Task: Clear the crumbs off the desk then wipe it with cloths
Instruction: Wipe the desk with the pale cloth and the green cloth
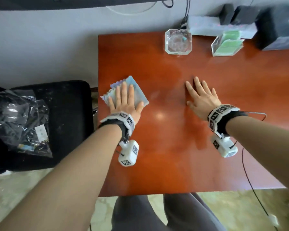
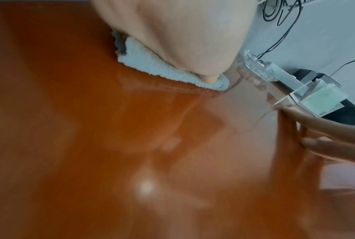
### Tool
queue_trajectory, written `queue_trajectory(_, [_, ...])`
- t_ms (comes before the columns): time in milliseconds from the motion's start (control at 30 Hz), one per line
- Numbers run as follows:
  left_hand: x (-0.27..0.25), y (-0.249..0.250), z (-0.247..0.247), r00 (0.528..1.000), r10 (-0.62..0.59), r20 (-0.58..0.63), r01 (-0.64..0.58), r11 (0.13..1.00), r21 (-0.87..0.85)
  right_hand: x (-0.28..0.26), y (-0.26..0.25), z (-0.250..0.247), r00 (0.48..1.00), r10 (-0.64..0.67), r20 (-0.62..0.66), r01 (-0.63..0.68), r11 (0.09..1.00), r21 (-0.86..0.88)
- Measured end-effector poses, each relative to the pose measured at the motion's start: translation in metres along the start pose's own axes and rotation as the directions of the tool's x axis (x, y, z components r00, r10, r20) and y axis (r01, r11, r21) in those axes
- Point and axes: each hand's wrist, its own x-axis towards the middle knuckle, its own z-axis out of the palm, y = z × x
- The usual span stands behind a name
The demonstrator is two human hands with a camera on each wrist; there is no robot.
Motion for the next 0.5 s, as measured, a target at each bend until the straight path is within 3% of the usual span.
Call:
queue_trajectory(200, [0.037,0.012,-0.018,0.999,0.047,0.01,-0.048,0.997,0.063,0.002,0.009,-0.004,0.999,-0.025,0.027,0.024,0.998,0.061])
queue_trajectory(300, [0.014,0.046,-0.003,0.987,0.162,0.017,-0.163,0.977,0.141,0.001,0.008,-0.006,1.0,-0.019,0.012,0.019,0.998,0.06])
queue_trajectory(400, [-0.025,0.088,0.02,0.943,0.324,0.076,-0.332,0.926,0.178,0.001,0.008,-0.01,0.999,-0.021,0.041,0.018,0.998,0.062])
queue_trajectory(500, [-0.052,0.097,0.031,0.906,0.397,0.148,-0.421,0.883,0.208,0.002,0.01,-0.017,0.996,-0.027,0.085,0.023,0.999,0.045])
